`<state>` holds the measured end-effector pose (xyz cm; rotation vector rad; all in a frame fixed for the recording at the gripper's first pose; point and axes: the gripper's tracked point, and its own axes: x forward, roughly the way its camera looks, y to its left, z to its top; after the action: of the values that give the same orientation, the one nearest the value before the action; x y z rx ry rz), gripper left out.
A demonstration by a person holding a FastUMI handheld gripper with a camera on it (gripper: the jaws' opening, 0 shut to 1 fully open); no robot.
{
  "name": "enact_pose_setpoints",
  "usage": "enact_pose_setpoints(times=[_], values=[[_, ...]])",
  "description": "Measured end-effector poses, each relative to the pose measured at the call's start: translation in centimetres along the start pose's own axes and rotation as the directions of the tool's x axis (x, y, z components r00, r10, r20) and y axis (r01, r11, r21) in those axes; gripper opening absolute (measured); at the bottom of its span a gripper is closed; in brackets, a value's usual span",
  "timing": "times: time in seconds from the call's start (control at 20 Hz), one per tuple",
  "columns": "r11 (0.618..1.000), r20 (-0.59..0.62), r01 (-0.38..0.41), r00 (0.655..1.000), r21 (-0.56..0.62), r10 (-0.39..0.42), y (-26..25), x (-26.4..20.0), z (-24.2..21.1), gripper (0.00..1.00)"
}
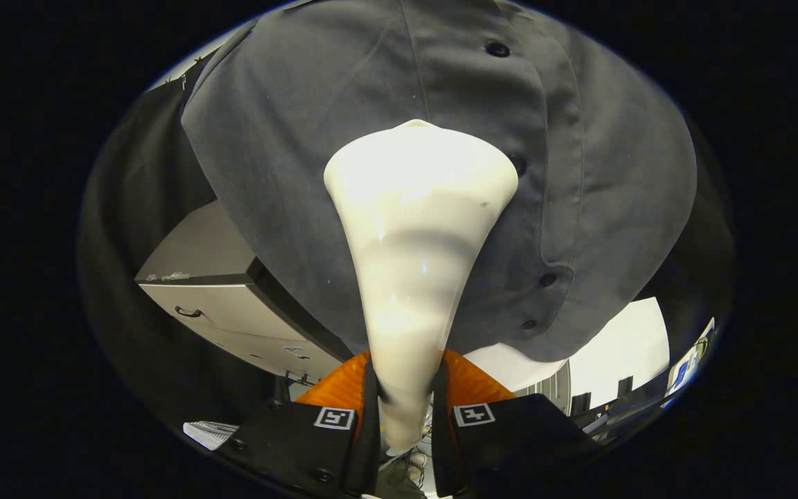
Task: Iron the clothes twice with a garment steamer, once on the left side and once on the right side.
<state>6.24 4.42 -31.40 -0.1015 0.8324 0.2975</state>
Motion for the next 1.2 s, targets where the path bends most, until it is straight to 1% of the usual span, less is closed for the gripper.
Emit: enact_pose_setpoints(times=[0.4, 0.8, 1.0, 1.2], values=[[0.999, -0.093, 0.029, 0.995, 0.013, -0.028, -0.7, 1.8, -5.2, 0.38], [0.998, -0.175, 0.051, 0.984, 0.034, -0.044, -1.1, 3.0, -10.0, 0.38], [0.998, -0.195, 0.054, 0.980, 0.044, -0.044, -1.6, 2.5, -11.4, 0.38], [0.997, -0.180, 0.056, 0.983, 0.048, -0.047, -1.9, 1.2, -11.1, 0.38]])
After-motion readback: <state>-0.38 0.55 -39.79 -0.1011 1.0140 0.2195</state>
